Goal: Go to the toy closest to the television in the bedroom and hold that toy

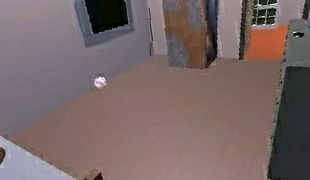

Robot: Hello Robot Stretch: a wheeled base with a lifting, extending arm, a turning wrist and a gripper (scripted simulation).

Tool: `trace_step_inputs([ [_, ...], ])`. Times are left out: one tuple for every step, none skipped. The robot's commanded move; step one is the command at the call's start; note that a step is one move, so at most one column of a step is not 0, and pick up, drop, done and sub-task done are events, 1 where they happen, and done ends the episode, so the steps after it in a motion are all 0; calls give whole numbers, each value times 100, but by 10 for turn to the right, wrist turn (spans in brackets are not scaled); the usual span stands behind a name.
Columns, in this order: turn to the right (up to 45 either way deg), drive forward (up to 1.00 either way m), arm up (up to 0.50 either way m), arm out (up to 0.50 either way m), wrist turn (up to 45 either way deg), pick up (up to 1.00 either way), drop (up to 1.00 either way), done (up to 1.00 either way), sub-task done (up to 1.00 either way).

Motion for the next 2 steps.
trace_step_inputs([
  [0,100,0,0,0,0,0,0,0],
  [150,0,0,0,0,0,0,0,0],
])
